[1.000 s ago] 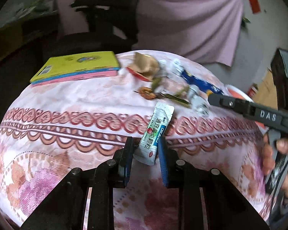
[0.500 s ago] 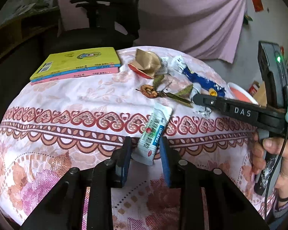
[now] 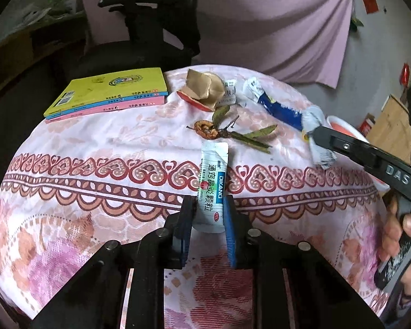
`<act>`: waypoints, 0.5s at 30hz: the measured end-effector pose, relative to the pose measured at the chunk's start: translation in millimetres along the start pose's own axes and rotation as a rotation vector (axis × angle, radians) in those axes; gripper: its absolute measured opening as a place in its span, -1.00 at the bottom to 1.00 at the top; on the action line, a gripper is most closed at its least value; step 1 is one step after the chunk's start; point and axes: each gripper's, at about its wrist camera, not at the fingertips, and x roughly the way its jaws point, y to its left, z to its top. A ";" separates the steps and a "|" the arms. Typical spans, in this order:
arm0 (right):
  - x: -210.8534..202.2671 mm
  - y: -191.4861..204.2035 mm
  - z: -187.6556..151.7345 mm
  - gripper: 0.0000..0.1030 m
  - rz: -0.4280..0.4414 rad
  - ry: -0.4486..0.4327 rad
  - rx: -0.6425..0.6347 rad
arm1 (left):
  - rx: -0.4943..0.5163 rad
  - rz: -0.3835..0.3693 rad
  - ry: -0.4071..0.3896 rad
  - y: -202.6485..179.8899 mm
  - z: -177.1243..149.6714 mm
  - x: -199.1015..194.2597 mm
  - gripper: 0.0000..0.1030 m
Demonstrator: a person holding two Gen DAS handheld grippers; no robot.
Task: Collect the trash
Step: 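Grasp the DIKANG sachet with the left tool while the right tool grasps the grey tissue, then carry both items over the orange basin and open both tools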
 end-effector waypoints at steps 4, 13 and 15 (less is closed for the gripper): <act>-24.2 -0.7 -1.9 -0.85 0.004 -0.098 -0.014 | -0.024 -0.017 -0.092 -10.2 -2.1 -16.5 -0.65; -95.9 -15.4 -3.0 -0.85 -0.105 -0.428 -0.092 | 0.130 -0.070 -0.419 -79.0 24.7 -64.0 -0.64; -116.1 -21.4 -3.9 -0.85 -0.149 -0.509 -0.100 | 0.166 -0.103 -0.475 -96.5 31.0 -71.4 -0.64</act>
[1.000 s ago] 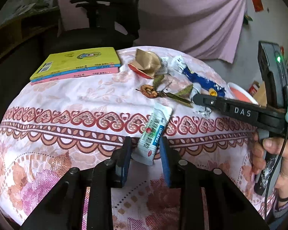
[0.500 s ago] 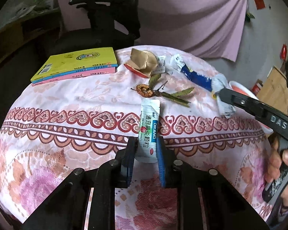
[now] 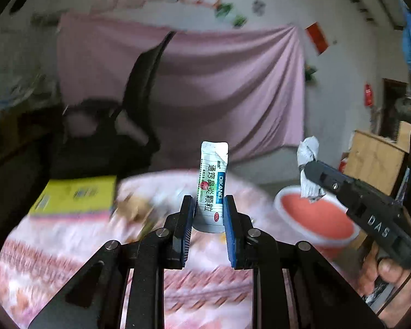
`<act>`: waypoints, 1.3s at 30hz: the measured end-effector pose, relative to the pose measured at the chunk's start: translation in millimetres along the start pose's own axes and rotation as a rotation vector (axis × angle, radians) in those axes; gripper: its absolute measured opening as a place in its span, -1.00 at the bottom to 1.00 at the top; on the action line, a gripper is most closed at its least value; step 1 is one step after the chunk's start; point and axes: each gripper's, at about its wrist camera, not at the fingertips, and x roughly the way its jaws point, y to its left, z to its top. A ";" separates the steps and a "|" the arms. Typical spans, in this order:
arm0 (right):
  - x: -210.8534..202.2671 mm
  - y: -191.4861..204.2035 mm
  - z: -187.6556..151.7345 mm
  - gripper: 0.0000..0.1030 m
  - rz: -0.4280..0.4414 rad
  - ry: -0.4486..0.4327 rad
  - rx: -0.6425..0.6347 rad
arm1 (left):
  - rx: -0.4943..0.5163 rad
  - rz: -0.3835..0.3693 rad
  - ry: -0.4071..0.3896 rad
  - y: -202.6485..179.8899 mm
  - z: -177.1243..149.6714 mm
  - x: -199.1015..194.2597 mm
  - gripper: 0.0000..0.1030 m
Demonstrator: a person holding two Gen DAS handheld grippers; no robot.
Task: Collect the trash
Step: 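Carry both items over the orange basin and open both tools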
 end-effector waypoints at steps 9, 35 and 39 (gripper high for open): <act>-46.3 -48.5 12.6 -0.85 -0.198 -0.196 0.013 | 0.178 -0.112 -0.171 -78.0 32.2 14.8 -0.64; -34.4 -172.5 -21.4 -0.83 -0.447 0.017 0.241 | 0.101 -0.288 0.217 -172.0 23.4 167.5 -0.63; -28.2 -180.1 -28.8 -0.83 -0.449 0.065 0.269 | 0.073 -0.309 0.273 -168.7 21.1 176.1 -0.62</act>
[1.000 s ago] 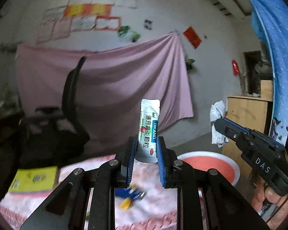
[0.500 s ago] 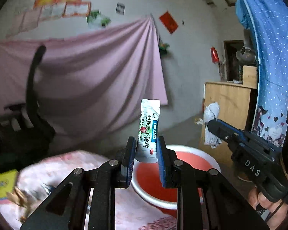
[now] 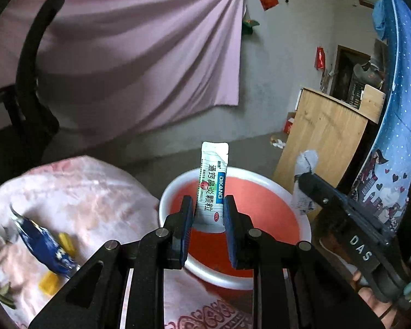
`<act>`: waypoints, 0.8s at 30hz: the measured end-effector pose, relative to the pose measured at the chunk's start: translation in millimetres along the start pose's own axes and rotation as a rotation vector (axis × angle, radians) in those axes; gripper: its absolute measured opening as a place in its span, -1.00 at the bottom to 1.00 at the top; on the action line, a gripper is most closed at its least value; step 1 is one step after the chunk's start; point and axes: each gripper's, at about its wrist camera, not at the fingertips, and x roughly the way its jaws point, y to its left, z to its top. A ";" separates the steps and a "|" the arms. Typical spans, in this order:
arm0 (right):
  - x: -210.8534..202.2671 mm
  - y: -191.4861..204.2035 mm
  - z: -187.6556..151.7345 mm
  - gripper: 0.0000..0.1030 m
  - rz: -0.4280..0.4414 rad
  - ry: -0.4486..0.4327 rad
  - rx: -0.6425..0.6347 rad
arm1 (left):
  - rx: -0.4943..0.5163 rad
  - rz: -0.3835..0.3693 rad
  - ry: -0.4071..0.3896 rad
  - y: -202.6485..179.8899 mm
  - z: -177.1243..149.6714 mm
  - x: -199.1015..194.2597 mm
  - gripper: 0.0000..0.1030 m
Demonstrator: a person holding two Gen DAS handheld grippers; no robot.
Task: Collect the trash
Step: 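Carry both items over the orange basin and open both tools, then move both tools back over the table toward the blue wrapper and leaf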
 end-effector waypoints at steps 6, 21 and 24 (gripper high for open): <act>10.8 -3.8 -5.6 -0.82 -0.014 0.067 0.012 | -0.068 -0.033 0.069 7.6 2.0 11.7 -0.48; 13.8 -1.8 -3.7 -0.39 -0.003 0.097 0.003 | -0.152 0.024 -0.003 38.0 1.4 -25.8 -0.24; 13.1 3.6 -1.7 -0.37 0.002 0.090 0.000 | -0.158 0.045 -0.024 46.0 -2.1 -40.3 -0.15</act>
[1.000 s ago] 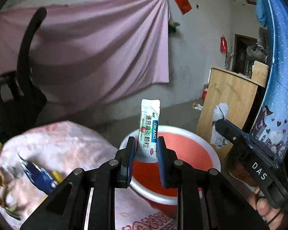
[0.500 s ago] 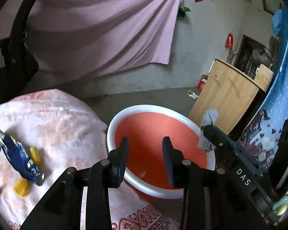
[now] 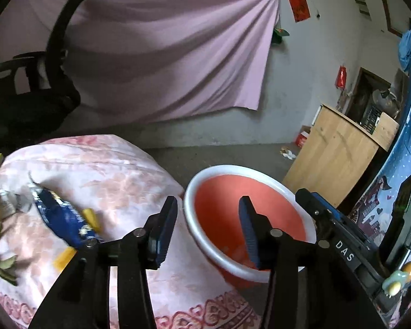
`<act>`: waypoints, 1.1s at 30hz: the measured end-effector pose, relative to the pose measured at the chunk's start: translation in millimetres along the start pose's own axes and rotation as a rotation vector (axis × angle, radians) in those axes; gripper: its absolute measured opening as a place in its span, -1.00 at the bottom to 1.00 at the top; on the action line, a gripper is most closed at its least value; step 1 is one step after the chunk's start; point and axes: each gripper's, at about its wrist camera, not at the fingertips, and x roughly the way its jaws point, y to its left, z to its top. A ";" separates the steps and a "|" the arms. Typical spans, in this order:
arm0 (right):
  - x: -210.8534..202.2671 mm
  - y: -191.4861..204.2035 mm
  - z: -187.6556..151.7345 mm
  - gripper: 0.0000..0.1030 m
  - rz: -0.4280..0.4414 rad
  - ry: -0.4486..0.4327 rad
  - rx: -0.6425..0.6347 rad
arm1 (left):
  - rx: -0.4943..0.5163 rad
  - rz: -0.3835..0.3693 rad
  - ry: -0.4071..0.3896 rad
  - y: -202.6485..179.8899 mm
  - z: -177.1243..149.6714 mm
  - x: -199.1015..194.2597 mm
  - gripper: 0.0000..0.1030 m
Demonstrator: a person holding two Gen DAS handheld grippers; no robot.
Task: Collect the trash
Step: 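Move both tools back over the table toward the blue wrapper and leaf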
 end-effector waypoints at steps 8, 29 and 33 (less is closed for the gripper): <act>-20.4 26.3 9.4 0.08 0.053 -0.114 -0.032 | -0.011 0.092 -0.137 26.8 -1.7 -44.7 0.27; -66.9 136.3 -7.6 1.00 0.286 -0.373 -0.183 | -0.027 0.378 -0.461 117.6 -47.7 -167.3 0.96; -65.5 159.0 -14.8 1.00 0.297 -0.384 -0.238 | -0.023 0.411 -0.476 133.6 -59.8 -183.6 0.96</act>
